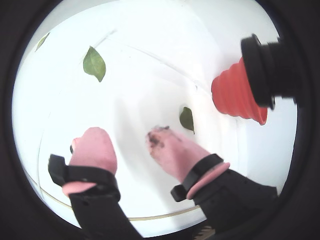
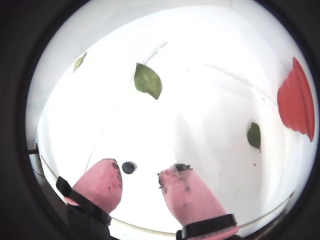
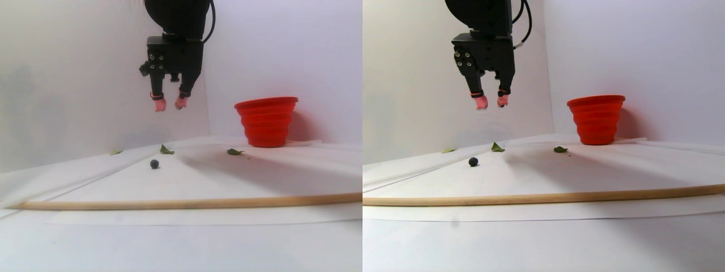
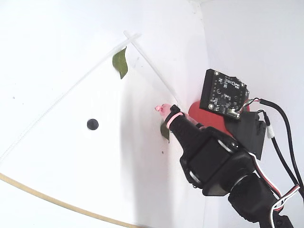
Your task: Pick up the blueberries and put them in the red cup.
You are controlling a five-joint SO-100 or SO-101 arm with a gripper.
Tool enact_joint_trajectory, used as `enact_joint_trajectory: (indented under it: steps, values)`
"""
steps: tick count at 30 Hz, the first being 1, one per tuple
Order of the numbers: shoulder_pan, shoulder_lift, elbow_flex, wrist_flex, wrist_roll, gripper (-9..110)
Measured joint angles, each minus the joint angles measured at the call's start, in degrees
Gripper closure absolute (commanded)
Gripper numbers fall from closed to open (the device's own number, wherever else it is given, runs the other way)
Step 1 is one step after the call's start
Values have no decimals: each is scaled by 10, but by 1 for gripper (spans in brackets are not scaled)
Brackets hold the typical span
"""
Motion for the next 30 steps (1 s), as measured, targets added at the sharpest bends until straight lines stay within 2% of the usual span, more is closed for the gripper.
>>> enact_joint_trajectory:
  steps: [30]
  values:
    - [-40, 0, 63, 0, -14, 86]
